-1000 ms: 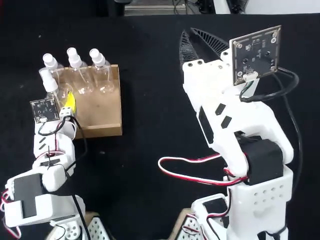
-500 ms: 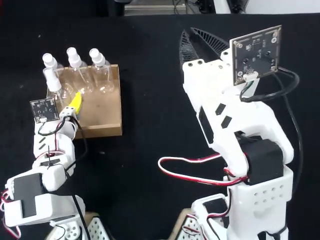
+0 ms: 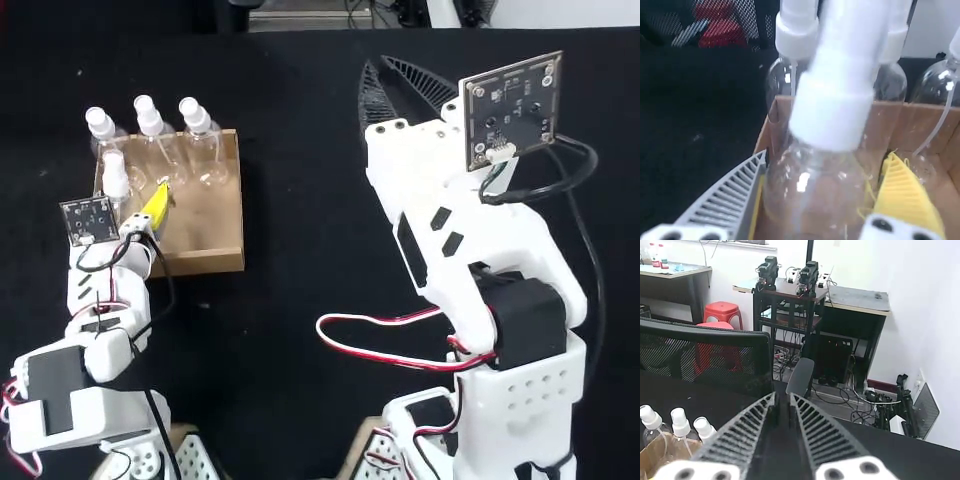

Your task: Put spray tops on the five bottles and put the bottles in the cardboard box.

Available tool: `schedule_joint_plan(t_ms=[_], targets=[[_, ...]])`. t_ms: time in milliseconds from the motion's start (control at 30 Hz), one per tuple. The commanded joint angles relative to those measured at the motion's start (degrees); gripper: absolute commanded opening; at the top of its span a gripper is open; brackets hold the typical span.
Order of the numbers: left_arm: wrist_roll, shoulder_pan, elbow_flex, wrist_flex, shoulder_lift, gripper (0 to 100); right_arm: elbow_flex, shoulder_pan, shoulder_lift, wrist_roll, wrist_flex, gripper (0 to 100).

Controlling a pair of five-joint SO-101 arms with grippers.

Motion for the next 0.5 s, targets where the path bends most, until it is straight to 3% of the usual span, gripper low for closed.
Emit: schedule_joint_plan(t_ms=[0,67,467], targets=[[-0.4,-0.7,1.0,-8.1,-0.4,34,-3.2,0.6,0.1,0.3,-1.8,1.1],[-0.5,-0.4,2.3,-11.0,-0.4,34,-3.2,0.6,0.1,0.3,-1.8,1.1],[-3.2,-2.7,3.9,-11.3,-0.3,34,-3.2,0.6,0.1,0.2,-1.8,1.1]])
